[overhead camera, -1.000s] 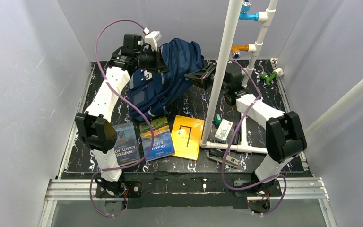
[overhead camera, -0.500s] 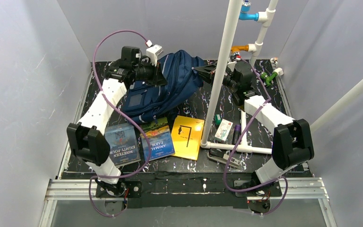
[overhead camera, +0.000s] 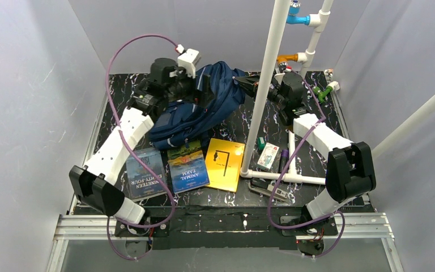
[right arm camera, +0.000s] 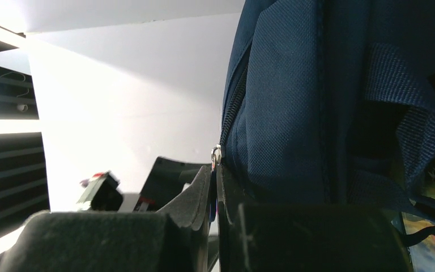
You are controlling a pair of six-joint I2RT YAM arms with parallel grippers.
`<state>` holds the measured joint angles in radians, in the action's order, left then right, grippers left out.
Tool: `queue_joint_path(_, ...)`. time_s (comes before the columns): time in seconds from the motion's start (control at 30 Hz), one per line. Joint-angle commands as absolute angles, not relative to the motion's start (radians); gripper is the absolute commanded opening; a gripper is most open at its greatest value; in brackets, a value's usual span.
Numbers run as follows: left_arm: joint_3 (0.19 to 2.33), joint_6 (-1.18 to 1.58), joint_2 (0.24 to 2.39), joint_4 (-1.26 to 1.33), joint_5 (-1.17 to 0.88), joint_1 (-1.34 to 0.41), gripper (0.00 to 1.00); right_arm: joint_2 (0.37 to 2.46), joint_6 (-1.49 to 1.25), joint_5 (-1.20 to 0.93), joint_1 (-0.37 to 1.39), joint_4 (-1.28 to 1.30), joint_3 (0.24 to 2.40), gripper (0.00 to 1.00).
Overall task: Pack the student bag
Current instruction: Unzip the student bag at the center of the board.
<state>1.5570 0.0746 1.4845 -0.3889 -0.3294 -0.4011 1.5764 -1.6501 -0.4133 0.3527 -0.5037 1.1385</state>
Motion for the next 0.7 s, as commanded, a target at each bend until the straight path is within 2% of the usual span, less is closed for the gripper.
queue_joint_path(0.0, 1.641, 0.109, 1.484, -0.331, -0.032, -0.571, 0.93, 1.537, -1.669, -0.384, 0.356, -0.639, 1.228, 0.01)
queue_joint_path(0.07, 1.690, 0.089, 1.534, -0.333, 0.124, -0.647, 0.93, 1.537, -1.664, -0.375, 0.364, -0.627, 1.239, 0.01)
queue_joint_path(0.13, 1.736, 0.088, 1.579, -0.345, 0.193, -0.684, 0.91, 1.540, -1.663, -0.373, 0.370, -0.625, 1.253, 0.01)
queue_joint_path(0.17, 1.746, 0.087, 1.593, -0.345, 0.241, -0.698, 0.87, 1.543, -1.659, -0.376, 0.371, -0.622, 1.263, 0.01)
queue_joint_path(0.23, 1.758, 0.086, 1.611, -0.344, 0.273, -0.714, 0.72, 1.540, -1.657, -0.383, 0.372, -0.621, 1.271, 0.01)
queue_joint_path(0.53, 1.710, 0.074, 1.625, -0.275, 0.348, -0.738, 0.44, 1.521, -1.669, -0.380, 0.374, -0.636, 1.251, 0.01)
queue_joint_path(0.67, 1.701, 0.061, 1.607, -0.276, 0.370, -0.738, 0.38, 1.513, -1.663, -0.375, 0.373, -0.629, 1.249, 0.01)
